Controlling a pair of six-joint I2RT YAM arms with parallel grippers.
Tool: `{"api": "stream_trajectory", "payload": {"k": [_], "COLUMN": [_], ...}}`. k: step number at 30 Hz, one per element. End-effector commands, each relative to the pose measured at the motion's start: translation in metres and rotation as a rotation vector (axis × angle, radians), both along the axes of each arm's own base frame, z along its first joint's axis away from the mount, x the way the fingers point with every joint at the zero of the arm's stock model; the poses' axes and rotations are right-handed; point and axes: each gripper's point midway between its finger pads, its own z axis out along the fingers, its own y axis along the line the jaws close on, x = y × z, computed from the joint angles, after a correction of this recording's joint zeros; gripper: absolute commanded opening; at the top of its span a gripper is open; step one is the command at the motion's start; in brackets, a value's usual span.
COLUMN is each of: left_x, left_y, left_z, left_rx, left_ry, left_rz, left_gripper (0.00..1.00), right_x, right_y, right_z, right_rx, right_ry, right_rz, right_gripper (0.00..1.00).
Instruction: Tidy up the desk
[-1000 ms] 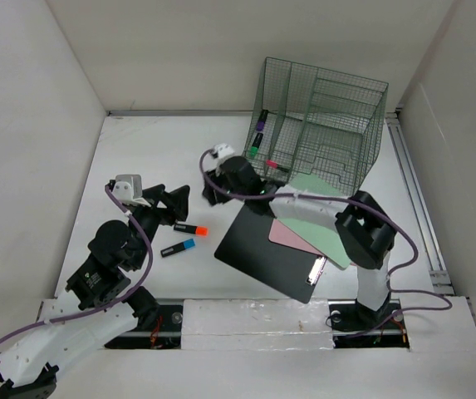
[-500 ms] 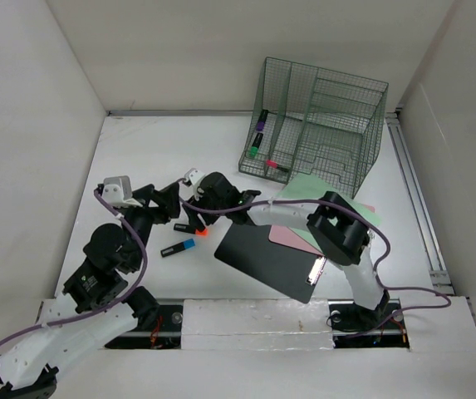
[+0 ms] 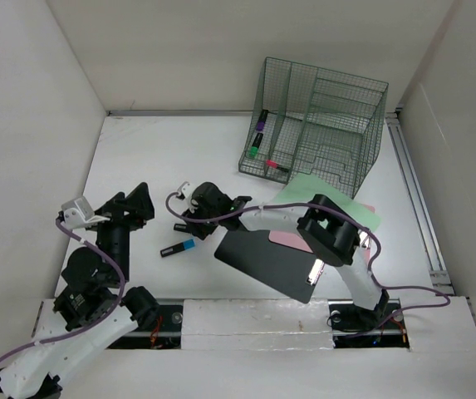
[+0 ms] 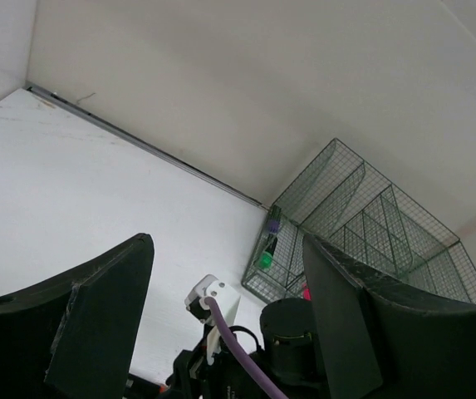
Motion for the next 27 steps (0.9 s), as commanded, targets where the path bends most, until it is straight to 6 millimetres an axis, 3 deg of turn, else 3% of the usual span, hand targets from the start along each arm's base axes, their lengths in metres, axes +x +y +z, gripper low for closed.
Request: {"api": "stream_trajectory", "payload": {"k": [1,3,6,8,9,11,13,15,16,17,20,21,23,24,25,27], "left_x": [0.003,0.001,0.0,0.0,0.002,0.003,0.004,0.006,0.006,0.008,0.01,0.011,0.011,0.011,0.011,0.01], "left_y": [0.001,0.003,0.004,0.003,-0.001,-0.004,-0.008,-0.012,-0.013,-0.018,-0.024,-0.026,-0.027,-0.028,-0.029,-0.028], "left_z": [0.005,0.005,0.006,0.006,0.007,0.006,0.005,0.006,0.005,0.005,0.003,0.003,0.002,0.003,0.003,0.003], "left_rx": [-0.025,-0.034,-0.037,-0.033,-0.024,-0.013,0.001,0.012,0.019,0.03,0.046,0.05,0.054,0.055,0.056,0.054], "left_ry": [-0.006,-0.011,-0.021,-0.021,-0.021,-0.018,-0.011,-0.014,-0.012,-0.007,0.002,0.004,0.007,0.006,0.006,0.003], "left_rz": [0.021,0.025,0.025,0.017,0.007,-0.004,-0.019,-0.033,-0.037,-0.052,-0.075,-0.077,-0.084,-0.09,-0.093,-0.091], "left_gripper": [0.68,0.69,0.69,0.69,0.69,0.69,0.69,0.69,0.69,0.69,0.69,0.69,0.69,0.69,0.69,0.69], "right_x": [0.018,0.037,0.045,0.046,0.051,0.053,0.058,0.071,0.076,0.082,0.12,0.151,0.165,0.182,0.188,0.194], "right_y": [0.003,-0.016,-0.034,-0.036,-0.039,-0.039,-0.036,-0.046,-0.05,-0.055,-0.091,-0.12,-0.136,-0.155,-0.157,-0.157], "right_z": [0.006,0.003,-0.002,0.002,0.015,0.021,0.053,0.077,0.103,0.116,0.16,0.181,0.186,0.19,0.2,0.194], "right_rx": [-0.004,-0.062,-0.097,-0.083,-0.032,0.012,0.145,0.24,0.308,0.346,0.438,0.464,0.464,0.48,0.508,0.51], "right_ry": [-0.064,-0.139,-0.179,-0.183,-0.153,-0.124,-0.119,-0.105,-0.109,-0.109,-0.201,-0.236,-0.257,-0.266,-0.265,-0.234], "right_rz": [-0.072,-0.188,-0.28,-0.301,-0.329,-0.319,-0.325,-0.338,-0.359,-0.368,-0.491,-0.619,-0.69,-0.743,-0.731,-0.693], "right_gripper": [0.49,0.4,0.29,0.19,0.14,0.13,0.12,0.11,0.11,0.11,0.12,0.12,0.12,0.12,0.12,0.16]}}
